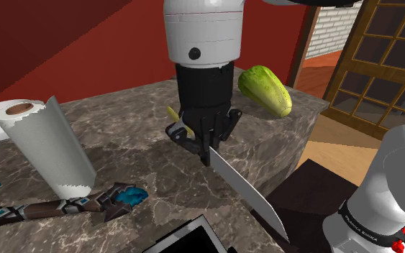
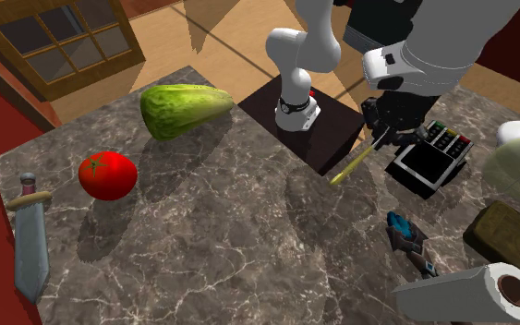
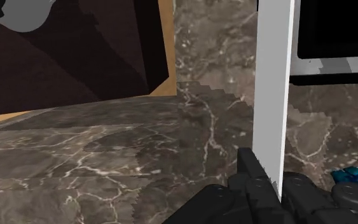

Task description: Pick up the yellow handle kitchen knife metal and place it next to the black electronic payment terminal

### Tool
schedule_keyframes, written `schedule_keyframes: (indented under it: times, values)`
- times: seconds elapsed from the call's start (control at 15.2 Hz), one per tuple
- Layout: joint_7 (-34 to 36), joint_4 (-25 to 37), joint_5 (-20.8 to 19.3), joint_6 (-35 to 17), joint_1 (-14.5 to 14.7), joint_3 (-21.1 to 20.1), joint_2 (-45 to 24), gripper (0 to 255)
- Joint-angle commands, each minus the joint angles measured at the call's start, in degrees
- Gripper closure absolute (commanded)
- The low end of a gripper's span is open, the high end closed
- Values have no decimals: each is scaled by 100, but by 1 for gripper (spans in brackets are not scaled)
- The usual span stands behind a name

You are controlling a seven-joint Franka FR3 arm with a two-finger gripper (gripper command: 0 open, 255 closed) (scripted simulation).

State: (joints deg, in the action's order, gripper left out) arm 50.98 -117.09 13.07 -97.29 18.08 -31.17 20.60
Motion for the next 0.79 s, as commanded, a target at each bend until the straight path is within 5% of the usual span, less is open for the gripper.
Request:
schedule_keyframes:
  times: [0.0, 0.73]
  values:
    - [-7, -176, 22, -163, 13, -22, 17, 255]
    - [-44, -956, 78, -1013, 48, -152, -56, 255]
